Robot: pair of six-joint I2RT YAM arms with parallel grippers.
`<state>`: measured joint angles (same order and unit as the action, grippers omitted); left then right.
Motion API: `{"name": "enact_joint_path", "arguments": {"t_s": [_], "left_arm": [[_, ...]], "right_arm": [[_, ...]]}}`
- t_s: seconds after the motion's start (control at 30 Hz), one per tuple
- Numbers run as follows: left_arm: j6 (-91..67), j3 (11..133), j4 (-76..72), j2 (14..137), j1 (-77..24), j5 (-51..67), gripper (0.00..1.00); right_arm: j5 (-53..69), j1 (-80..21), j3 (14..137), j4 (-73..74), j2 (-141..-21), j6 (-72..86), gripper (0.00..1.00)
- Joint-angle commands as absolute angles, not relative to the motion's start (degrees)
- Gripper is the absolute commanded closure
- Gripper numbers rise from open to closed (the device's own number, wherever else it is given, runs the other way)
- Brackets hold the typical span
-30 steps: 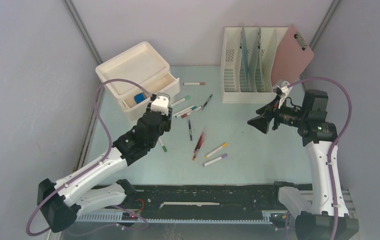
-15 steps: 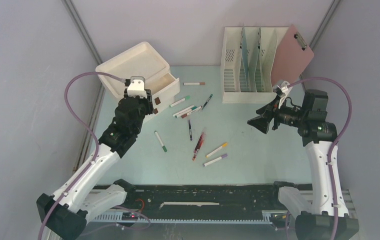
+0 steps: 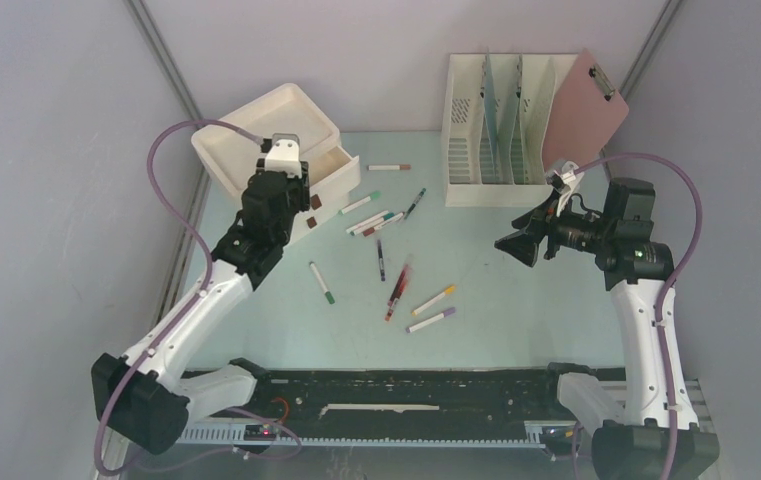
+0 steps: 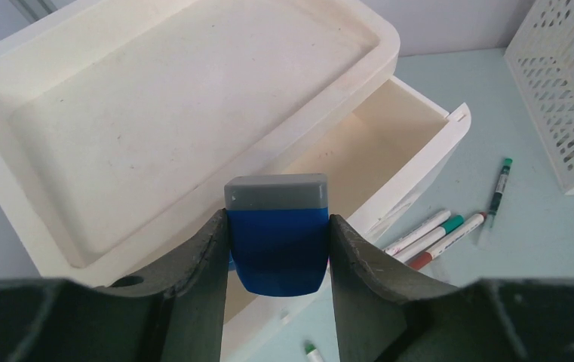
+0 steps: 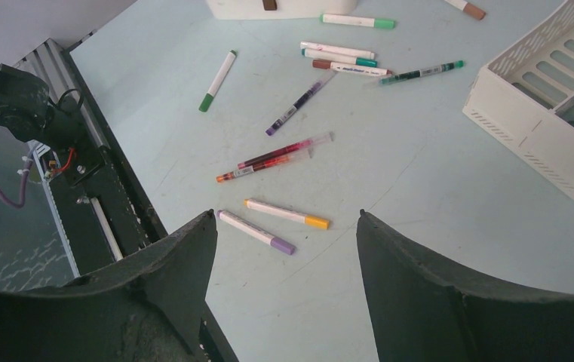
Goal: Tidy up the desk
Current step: Place the stationery in the drawer.
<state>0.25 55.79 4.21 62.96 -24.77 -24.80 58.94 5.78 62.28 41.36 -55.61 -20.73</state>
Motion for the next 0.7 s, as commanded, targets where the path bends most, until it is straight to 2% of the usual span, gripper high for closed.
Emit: {"name": "enact_joint_path", "arguments": {"t_s": [0.0,0.2,0.43,0.6,0.67], "left_arm": [[2.5,59.01,1.24,65.27,-23.94,-25.25,1.0],[2.73,59.52,0.28,67.52,-23.09,-27.06,0.94],[2.1,59.12,0.24,69.74,-22.33,-28.06,0.72],[1.75,58.99,-1.42,70.16,-22.17,-28.04,0.49],[1.59,59.03,-1.42,70.15,-22.15,-27.97,0.44]], "right_arm": [[59.09,5.3,62.19,41.17,-55.59,-21.58,0.24],[58.86,5.01,62.18,41.19,-55.7,-21.62,0.24],[59.02,5.3,62.19,41.27,-55.71,-21.68,0.24],[59.1,5.21,62.22,41.28,-55.63,-21.62,0.24],[59.08,5.12,62.22,41.23,-55.55,-21.65,0.24]]}}
